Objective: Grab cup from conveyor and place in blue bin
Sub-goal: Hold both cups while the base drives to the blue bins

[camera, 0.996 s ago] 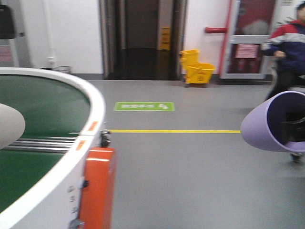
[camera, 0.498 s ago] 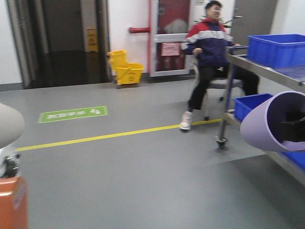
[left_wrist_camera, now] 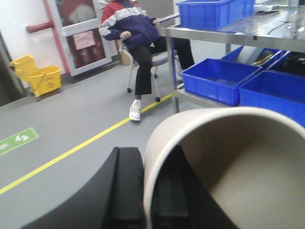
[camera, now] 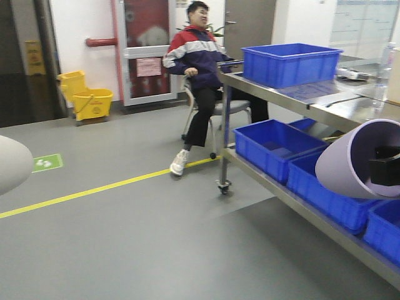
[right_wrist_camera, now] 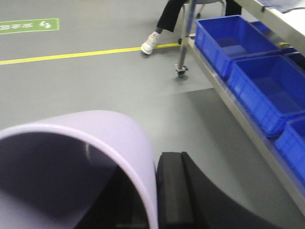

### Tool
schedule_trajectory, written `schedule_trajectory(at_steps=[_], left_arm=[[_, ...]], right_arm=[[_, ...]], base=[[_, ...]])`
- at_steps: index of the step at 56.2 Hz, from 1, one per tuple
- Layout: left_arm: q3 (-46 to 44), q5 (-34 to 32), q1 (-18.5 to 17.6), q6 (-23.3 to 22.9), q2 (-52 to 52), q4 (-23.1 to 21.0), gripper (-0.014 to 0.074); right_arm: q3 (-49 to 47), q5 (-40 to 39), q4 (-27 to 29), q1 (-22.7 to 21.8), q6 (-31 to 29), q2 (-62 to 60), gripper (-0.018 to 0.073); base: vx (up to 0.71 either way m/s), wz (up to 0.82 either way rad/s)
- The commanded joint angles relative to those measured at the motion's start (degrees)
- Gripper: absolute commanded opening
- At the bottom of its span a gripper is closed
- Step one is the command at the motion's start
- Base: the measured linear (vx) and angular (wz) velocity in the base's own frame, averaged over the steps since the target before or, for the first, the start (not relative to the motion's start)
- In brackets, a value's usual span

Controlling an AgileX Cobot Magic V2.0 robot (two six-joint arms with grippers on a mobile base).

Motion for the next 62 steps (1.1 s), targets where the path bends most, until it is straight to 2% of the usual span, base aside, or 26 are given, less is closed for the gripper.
schedule_trajectory(at_steps=[1,22,62], left_arm=[[-1.7,-5.6,-0.1,-0.2,-0.3,-0.6,-0.0006],[-1.7,-5.6,-0.1,-0.2,-0.3,-0.6,-0.0006],[-1.7,-5.6,-0.1,-0.2,-0.3,-0.6,-0.0006]], right_arm=[[-1.8,-4.8,-1.0,-0.1,-0.1,-0.9,-0.0009],[-1.8,-4.8,-1.0,-0.1,-0.1,-0.9,-0.0009],[-1.8,-4.8,-1.0,-0.1,-0.1,-0.9,-0.0009]], base=[[0.23,-0.39],[0.26,-0.27],[0.32,0.1]])
